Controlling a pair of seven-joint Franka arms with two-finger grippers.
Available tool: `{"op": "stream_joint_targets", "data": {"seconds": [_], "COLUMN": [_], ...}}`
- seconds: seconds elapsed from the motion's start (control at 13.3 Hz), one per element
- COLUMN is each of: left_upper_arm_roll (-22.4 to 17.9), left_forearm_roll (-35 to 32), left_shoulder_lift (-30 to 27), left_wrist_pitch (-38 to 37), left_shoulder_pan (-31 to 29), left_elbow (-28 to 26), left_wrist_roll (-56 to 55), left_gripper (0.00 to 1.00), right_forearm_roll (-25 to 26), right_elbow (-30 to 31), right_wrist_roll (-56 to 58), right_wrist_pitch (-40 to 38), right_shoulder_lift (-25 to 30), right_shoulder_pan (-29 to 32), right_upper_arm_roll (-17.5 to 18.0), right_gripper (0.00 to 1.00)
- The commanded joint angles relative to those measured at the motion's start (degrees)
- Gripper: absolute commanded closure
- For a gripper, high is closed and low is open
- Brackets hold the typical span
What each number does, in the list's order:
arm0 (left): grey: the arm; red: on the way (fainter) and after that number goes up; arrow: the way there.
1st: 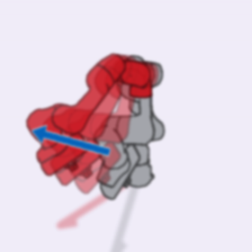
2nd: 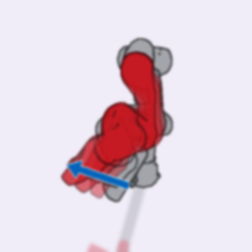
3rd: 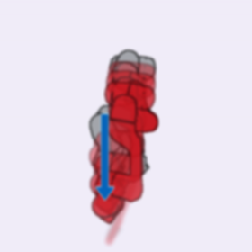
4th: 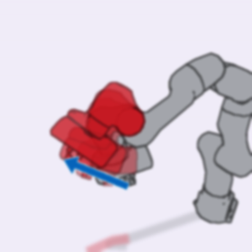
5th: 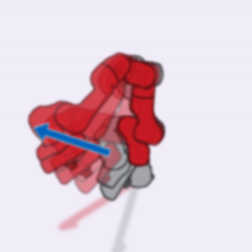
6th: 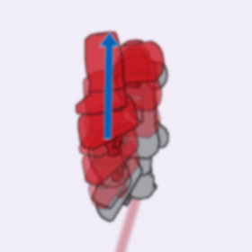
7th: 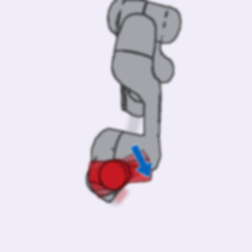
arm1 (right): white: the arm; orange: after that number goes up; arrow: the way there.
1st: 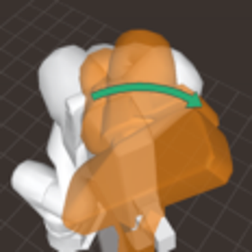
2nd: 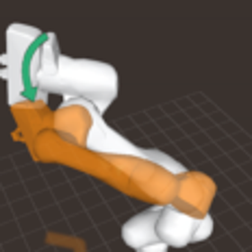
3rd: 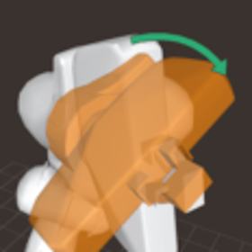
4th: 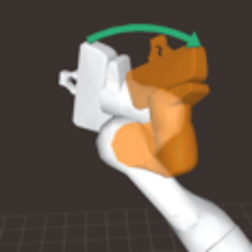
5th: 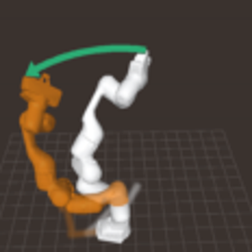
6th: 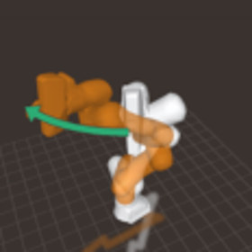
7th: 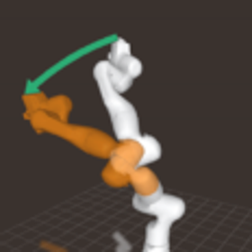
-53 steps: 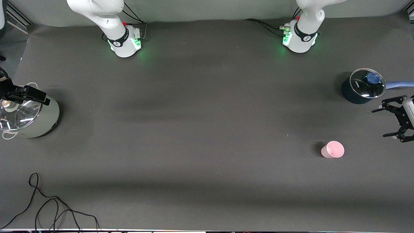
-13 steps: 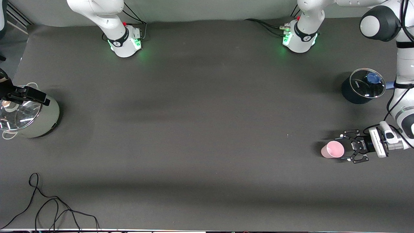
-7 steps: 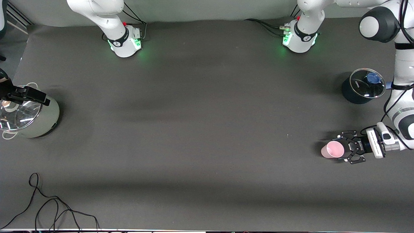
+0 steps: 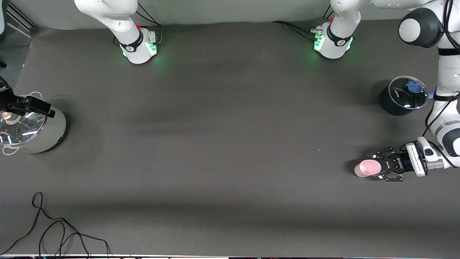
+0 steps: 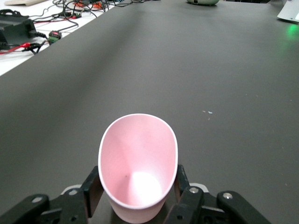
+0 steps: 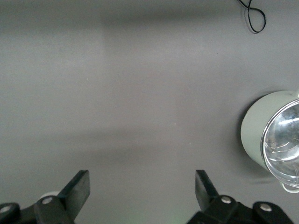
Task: Transfer pink cup from left to right arm
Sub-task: 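Close the left gripper around the pink cup's rim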
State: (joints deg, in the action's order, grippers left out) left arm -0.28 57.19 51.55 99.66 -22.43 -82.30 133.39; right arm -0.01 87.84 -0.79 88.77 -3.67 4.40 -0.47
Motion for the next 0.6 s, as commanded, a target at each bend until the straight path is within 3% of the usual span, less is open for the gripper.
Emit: {"op": "stream_joint_targets", "data": {"seconds": [0.0, 0.22, 0.52], "left_upper_arm_roll": [2.21, 7.55, 15.91], "left_forearm_roll": [1.17, 0.99, 0.90], "left_shoulder_lift": [0.84, 0.40, 0.48], "left_wrist_pitch": [0.10, 4.56, 18.52], "left_shoulder_pan": [0.45, 0.72, 5.01], "left_elbow": [1.96, 2.67, 3.45], "left_wrist_roll": [-3.02, -9.10, -16.30], "left_gripper": [1.00, 1.00, 1.00], "right_forearm_roll": [0.63, 0.63, 0.63], "right_elbow": [-0.47, -0.47, -0.47], "right_wrist_roll": [0.17, 0.17, 0.17], "right_wrist_pitch": [-0.18, -0.18, -0.18], "right_shoulder_lift": [-0.11, -0.11, -0.11], "right_shoulder_pan": [0.26, 0.26, 0.26], "right_upper_arm_roll": [0.12, 0.12, 0.12], "right_gripper": [0.00, 0.00, 0.00]}}
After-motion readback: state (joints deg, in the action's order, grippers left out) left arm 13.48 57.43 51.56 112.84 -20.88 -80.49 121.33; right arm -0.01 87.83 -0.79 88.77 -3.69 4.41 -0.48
